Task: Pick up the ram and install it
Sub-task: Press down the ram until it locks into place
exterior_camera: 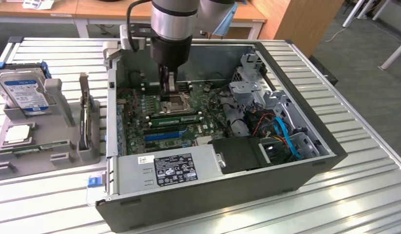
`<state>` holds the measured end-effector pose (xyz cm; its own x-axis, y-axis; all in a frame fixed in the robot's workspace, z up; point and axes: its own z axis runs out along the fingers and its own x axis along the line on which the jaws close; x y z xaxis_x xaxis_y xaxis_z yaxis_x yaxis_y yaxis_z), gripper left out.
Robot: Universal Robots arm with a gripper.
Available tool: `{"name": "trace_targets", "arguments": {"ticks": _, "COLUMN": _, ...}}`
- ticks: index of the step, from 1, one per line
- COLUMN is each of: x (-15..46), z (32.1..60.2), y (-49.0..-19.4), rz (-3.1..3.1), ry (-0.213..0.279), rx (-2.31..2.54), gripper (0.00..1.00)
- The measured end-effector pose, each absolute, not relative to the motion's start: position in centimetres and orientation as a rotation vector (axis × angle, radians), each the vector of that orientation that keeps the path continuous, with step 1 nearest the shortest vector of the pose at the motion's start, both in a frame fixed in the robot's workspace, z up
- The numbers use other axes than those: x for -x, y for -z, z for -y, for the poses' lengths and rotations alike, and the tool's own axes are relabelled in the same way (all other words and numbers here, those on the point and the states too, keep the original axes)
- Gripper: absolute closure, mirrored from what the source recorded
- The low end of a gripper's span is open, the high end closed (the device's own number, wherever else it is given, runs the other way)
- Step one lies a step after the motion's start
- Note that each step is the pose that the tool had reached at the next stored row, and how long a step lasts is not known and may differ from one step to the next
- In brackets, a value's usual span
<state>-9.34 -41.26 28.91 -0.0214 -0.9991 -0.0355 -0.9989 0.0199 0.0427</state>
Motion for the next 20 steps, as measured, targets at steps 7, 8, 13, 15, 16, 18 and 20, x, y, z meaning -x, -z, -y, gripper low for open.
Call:
{"name": "trace_targets", "arguments": {"ticks": 7, "x": 9.3, "z": 41.3, "y": -30.0, "rz": 2.240, "ry": 0.086, "rx": -2.194, "gripper": 0.90}}
{"name": "trace_targets", "arguments": {"ticks": 8, "x": 9.3, "z": 41.3, "y": -30.1, "rz": 2.240, "ry": 0.086, "rx": -2.194, "gripper": 0.90}}
{"name": "trace_targets", "arguments": {"ticks": 13, "x": 9.3, "z": 41.3, "y": -30.5, "rz": 2.240, "ry": 0.086, "rx": -2.194, "gripper": 0.90}}
{"name": "trace_targets", "arguments": {"ticks": 15, "x": 9.3, "z": 41.3, "y": -30.5, "rz": 2.240, "ry": 0.086, "rx": -2.194, "gripper": 0.90}}
{"name": "trace_targets", "arguments": {"ticks": 16, "x": 9.3, "z": 41.3, "y": -30.5, "rz": 2.240, "ry": 0.086, "rx": -2.194, "gripper": 0.90}}
{"name": "trace_targets", "arguments": {"ticks": 18, "x": 9.2, "z": 41.3, "y": -30.5, "rz": 2.240, "ry": 0.086, "rx": -2.194, "gripper": 0.90}}
{"name": "trace_targets", "arguments": {"ticks": 20, "x": 8.7, "z": 41.3, "y": -30.5, "rz": 2.240, "ry": 0.086, "rx": -2.194, "gripper": 0.90}}
